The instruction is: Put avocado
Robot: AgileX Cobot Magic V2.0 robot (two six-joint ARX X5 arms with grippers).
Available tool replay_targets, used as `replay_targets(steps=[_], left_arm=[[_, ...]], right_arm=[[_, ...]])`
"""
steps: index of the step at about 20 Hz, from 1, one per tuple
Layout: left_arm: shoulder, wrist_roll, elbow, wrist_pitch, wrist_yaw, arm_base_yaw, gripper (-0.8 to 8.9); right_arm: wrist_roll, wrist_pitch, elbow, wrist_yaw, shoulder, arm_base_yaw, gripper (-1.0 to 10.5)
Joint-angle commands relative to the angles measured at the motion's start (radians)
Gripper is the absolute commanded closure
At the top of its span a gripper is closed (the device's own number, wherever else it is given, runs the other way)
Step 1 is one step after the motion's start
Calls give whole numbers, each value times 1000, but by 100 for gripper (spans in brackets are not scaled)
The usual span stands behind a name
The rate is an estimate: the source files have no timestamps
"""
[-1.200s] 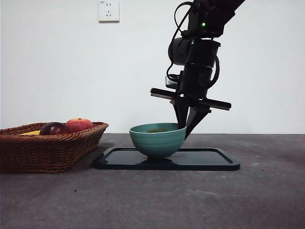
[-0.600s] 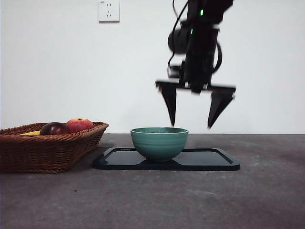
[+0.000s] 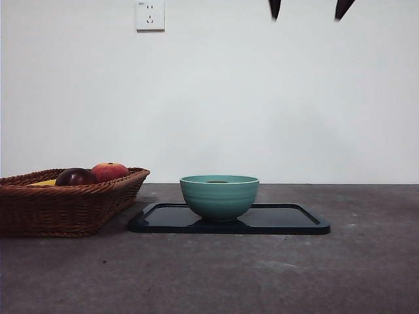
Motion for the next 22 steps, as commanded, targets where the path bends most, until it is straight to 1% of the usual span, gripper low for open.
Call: replay_targets(steps=[1, 6, 9, 11, 14, 15, 18, 22], left_arm=[[4, 8, 8, 5, -6, -11, 157], [4, 8, 8, 5, -6, -11, 157], [4, 8, 8, 6, -6, -11, 157], [4, 8, 8, 6, -6, -11, 157], [4, 8, 8, 6, -6, -11, 157], [4, 8, 8, 6, -6, -11, 157], [4, 8, 8, 5, -6, -11, 157], [4, -3, 8, 5, -6, -11, 157]], right_arm=[[-13, -76, -119, 22, -118, 40, 378], [-12, -76, -478, 30, -486, 110, 378], [16, -76, -648, 14, -700, 135, 378], [21, -49, -753, -40, -827, 151, 378], [35, 68, -900, -167, -1017, 164, 378], [43, 87, -932, -189, -1061, 164, 378], [44, 93, -995, -190, -1162, 164, 378], [42, 93, -1006, -190, -1196, 164, 378]])
